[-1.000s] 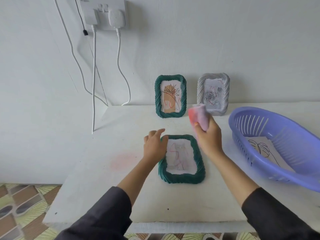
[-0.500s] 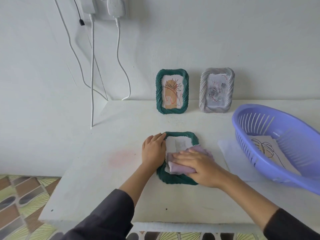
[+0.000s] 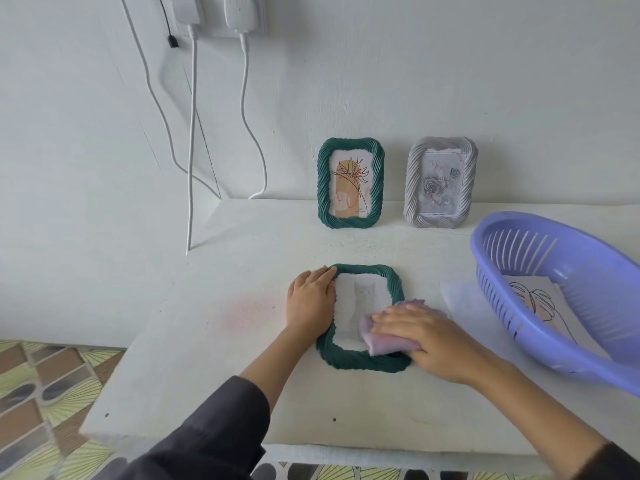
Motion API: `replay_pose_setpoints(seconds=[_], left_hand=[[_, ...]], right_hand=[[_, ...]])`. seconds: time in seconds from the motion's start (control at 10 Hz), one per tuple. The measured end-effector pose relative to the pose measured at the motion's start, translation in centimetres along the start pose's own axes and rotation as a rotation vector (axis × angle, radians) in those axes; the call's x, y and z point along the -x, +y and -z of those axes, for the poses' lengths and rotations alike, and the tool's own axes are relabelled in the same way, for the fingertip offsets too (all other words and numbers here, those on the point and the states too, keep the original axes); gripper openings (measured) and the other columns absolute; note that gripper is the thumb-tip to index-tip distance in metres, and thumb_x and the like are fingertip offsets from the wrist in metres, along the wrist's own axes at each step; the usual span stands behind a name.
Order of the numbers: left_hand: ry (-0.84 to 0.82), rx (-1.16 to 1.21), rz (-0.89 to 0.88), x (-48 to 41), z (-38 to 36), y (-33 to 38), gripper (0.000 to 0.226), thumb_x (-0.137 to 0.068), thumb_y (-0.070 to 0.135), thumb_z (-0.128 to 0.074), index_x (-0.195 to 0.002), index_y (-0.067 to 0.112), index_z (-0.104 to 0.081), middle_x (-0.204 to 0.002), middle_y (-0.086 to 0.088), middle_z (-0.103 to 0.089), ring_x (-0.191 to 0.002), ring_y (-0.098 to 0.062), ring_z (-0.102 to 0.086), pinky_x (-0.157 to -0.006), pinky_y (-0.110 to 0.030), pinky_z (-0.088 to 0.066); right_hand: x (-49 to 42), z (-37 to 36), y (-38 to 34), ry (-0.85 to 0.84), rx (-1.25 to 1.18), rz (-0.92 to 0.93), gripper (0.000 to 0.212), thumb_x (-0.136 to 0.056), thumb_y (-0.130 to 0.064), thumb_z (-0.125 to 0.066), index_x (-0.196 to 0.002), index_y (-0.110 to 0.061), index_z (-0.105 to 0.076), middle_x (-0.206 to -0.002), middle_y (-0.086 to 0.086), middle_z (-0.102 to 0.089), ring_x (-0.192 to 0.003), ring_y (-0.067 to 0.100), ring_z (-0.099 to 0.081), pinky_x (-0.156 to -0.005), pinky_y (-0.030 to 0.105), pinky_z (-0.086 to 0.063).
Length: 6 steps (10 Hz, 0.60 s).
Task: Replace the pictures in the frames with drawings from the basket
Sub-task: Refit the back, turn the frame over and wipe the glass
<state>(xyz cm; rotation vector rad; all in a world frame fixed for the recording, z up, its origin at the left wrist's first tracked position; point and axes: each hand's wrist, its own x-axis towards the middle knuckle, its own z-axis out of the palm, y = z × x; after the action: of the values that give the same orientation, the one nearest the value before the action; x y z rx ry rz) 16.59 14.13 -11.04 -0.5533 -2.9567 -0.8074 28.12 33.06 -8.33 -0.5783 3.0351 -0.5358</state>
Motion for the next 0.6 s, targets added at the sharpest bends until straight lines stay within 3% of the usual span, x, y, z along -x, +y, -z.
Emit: replay_pose_setpoints(seconds=[0.1, 0.2, 0.4, 0.5, 0.6], left_hand=[[0.006, 0.0, 0.0, 0.1, 0.0, 0.0, 0.043, -0.1, 0.027, -0.027, -0.142, 0.028, -0.038, -0.15, 0.007, -0.037, -0.139, -0.022, -0.027, -0.116, -0.033, -0.02], [0.001, -0.001, 0.009, 0.1, -0.2, -0.1, 0.043, -0.1, 0.027, -0.027, -0.142, 0.028, -0.037, -0.15, 0.007, -0.037, -0.139, -0.022, -0.028, -0.116, -0.033, -0.02], [-0.002, -0.001, 0.01, -0.1, -0.3, -0.1, 0.042, -0.1, 0.028, -0.028, -0.141, 0.029, -0.038, -0.149, 0.008, -0.038, -0.139, -0.022, -0.028, -0.116, -0.033, -0.02], [0.001, 0.004, 0.005, -0.2, -0.2, -0.2, 0.042, -0.1, 0.028, -0.028, -0.141, 0.028, -0.038, -0.15, 0.007, -0.037, -0.139, -0.022, -0.028, -0.116, -0.033, -0.02], [0.002, 0.0, -0.001, -0.1, -0.2, -0.1, 0.043, -0.1, 0.027, -0.028, -0.142, 0.028, -0.038, -0.15, 0.007, -0.037, -0.139, -0.021, -0.027, -0.116, -0.031, -0.019]], right_hand=[[-1.6, 1.0, 1.4, 0.095, 0.062, -0.125, 0.041, -0.094, -0.024, -0.037, -0.133, -0.033, -0.047, -0.141, -0.02, -0.039, -0.134, 0.0, -0.03, -0.114, 0.022, -0.013], [-4.4, 0.3, 1.0, 0.162, 0.072, -0.214, 0.051, -0.092, -0.004, -0.042, -0.138, -0.026, -0.042, -0.145, -0.008, -0.041, -0.139, 0.011, -0.031, -0.116, 0.027, -0.012], [-0.5, -0.4, -0.8, -0.057, -0.045, 0.038, 0.06, -0.084, 0.004, -0.042, -0.133, -0.03, -0.048, -0.141, -0.02, -0.039, -0.131, -0.009, -0.027, -0.116, 0.016, -0.009], [-0.6, 0.7, 0.8, -0.055, -0.021, 0.008, 0.052, -0.089, -0.004, -0.041, -0.127, -0.037, -0.053, -0.137, -0.02, -0.049, -0.13, -0.003, -0.037, -0.114, 0.021, -0.019], [-4.2, 1.3, 1.5, 0.077, 0.042, -0.17, 0.041, -0.098, -0.017, -0.039, -0.132, -0.038, -0.047, -0.143, -0.013, -0.044, -0.136, 0.009, -0.035, -0.116, 0.032, -0.023]])
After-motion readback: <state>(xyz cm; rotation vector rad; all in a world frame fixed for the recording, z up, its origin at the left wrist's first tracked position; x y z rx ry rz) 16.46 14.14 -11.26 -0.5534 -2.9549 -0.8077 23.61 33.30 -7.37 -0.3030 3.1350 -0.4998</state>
